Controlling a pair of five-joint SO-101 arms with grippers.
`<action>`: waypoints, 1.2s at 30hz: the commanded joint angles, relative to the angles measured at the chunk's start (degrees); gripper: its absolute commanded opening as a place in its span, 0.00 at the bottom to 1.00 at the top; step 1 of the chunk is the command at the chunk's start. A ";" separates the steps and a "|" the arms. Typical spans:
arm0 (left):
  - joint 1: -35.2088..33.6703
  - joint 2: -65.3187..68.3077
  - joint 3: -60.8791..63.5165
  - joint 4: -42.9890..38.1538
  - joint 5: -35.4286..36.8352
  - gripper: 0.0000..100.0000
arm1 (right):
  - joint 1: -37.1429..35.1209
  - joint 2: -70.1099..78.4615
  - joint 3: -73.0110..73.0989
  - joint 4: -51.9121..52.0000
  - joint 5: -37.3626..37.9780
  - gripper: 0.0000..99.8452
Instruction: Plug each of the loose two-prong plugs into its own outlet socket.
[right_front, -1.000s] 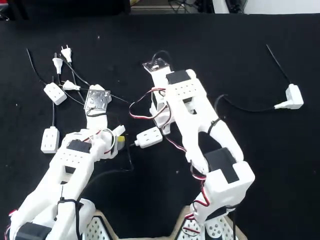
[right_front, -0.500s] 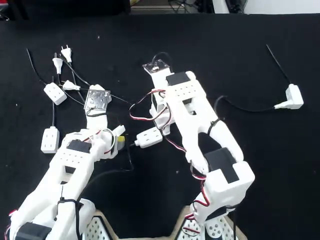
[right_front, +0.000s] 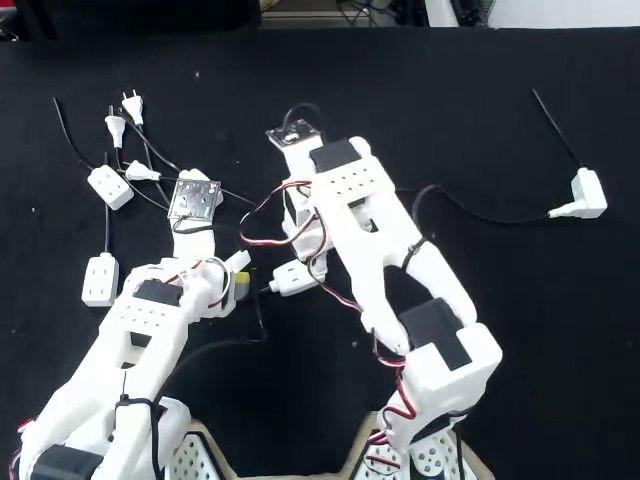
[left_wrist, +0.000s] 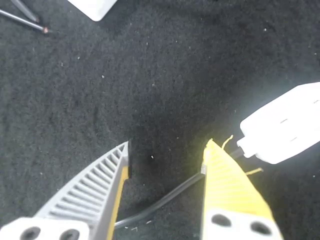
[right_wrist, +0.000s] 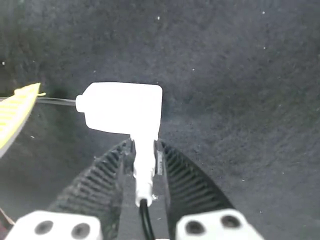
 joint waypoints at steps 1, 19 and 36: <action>0.40 -1.67 -0.48 -0.70 0.26 0.24 | -0.88 -3.65 -3.21 0.35 -0.79 0.01; 0.22 -1.67 -0.48 -0.70 0.26 0.24 | -0.88 5.76 -13.67 5.27 -0.88 0.01; 0.40 -1.67 -0.48 -0.70 0.26 0.24 | -0.53 9.45 -13.67 5.10 -0.44 0.01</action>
